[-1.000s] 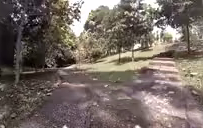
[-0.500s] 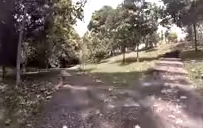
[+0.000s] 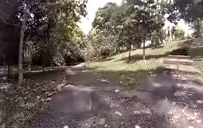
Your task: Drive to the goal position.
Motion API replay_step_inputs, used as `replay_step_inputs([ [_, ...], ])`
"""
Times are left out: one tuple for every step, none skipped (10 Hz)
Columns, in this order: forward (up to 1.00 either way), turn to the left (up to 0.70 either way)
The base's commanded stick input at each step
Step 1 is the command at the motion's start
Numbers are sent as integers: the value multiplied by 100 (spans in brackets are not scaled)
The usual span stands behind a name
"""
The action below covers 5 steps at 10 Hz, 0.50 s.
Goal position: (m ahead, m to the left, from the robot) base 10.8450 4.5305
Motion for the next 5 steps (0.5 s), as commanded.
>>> replay_step_inputs([
  [45,25],
  [45,7],
  [45,0],
  [45,0],
  [45,0],
])
